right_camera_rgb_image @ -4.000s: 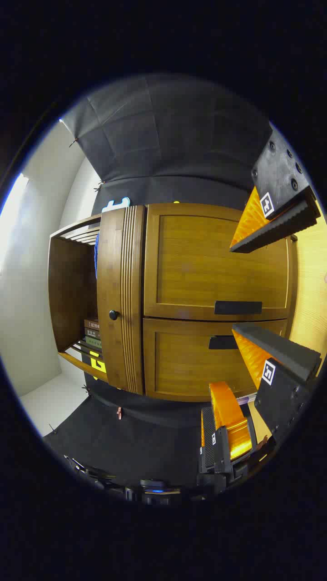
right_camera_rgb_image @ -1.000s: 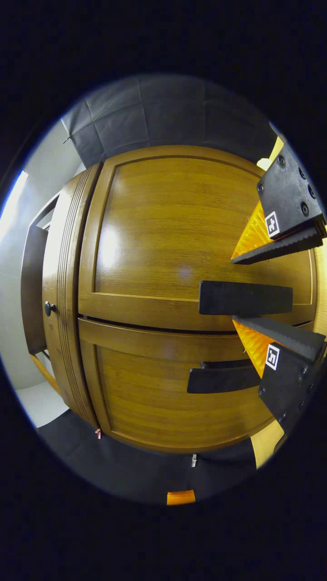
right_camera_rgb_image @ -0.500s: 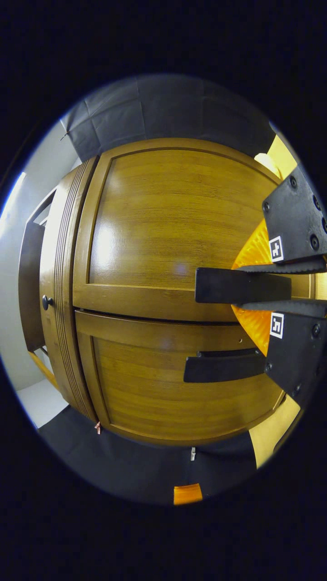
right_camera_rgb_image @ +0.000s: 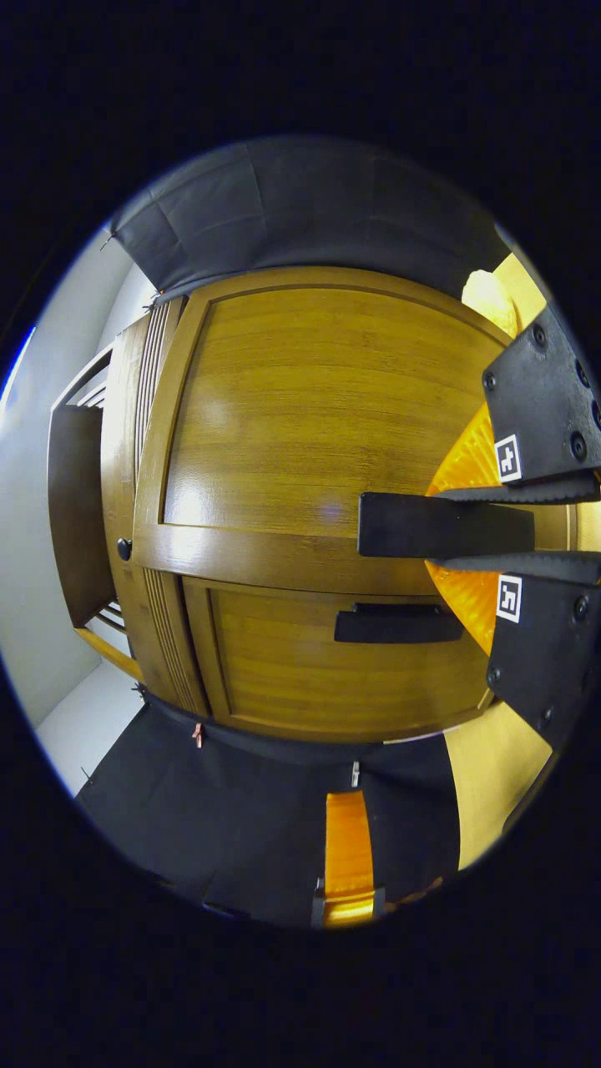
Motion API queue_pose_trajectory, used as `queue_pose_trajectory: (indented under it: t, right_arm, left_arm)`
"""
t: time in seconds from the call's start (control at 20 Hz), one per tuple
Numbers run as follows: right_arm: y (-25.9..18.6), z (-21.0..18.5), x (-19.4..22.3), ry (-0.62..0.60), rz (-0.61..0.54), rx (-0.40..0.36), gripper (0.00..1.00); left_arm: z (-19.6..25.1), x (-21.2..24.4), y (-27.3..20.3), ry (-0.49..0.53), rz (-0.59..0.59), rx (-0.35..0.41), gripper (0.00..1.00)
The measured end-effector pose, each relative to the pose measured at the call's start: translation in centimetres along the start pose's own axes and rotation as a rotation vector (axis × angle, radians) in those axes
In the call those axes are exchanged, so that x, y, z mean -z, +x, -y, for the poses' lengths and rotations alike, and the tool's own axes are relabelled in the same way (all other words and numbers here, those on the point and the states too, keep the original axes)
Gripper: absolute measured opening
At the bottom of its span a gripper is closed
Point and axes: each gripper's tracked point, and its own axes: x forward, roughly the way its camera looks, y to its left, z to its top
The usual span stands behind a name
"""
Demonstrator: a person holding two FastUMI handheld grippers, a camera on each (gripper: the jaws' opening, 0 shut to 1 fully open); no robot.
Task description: Open the right door of the double-door shoe cabinet with the right hand, and open the left door with the left hand.
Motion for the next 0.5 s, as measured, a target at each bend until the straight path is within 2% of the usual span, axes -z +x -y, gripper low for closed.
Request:
queue_pose_trajectory:
  t: [0.05, 0.1, 0.15, 0.2, 0.25, 0.35, 0.4, 0.45, 0.5]
  right_arm:
    - [-1.0, 0.2, -0.1, 0.0, -0.005, -0.017, 0.26]
    - [-1.9, 0.5, -0.2, 0.002, -0.01, -0.031, 0.22]
    - [-2.8, 0.7, -0.3, 0.007, -0.012, -0.043, 0.26]
    - [-3.8, 1.1, -0.4, 0.012, -0.013, -0.054, 0.25]
    - [-5.0, 1.5, -0.6, 0.016, -0.011, -0.061, 0.21]
    - [-7.1, 2.5, -0.8, 0.02, -0.009, -0.069, 0.21]
    - [-8.1, 3.1, -1.0, 0.022, -0.008, -0.07, 0.25]
    - [-9.1, 3.5, -1.2, 0.025, -0.007, -0.068, 0.21]
    - [-9.9, 4.3, -1.3, 0.028, -0.007, -0.065, 0.21]
  left_arm:
    - [0.6, 0.1, -0.2, 0.0, -0.005, 0.0, 0.87]
    - [1.1, 0.2, -0.4, 0.001, -0.008, 0.0, 0.9]
    - [1.7, 0.2, -0.6, 0.001, -0.01, -0.002, 0.9]
    - [2.2, 0.2, -0.8, 0.0, -0.011, -0.003, 0.9]
    - [2.8, 0.2, -1.0, -0.001, -0.009, -0.004, 0.9]
    - [4.1, 0.4, -1.4, -0.01, -0.007, 0.001, 0.9]
    - [4.8, 0.4, -1.5, -0.016, -0.007, 0.007, 0.9]
    - [5.6, 0.6, -1.5, -0.021, -0.008, 0.014, 0.9]
    - [6.3, 0.7, -1.5, -0.024, -0.01, 0.02, 0.9]
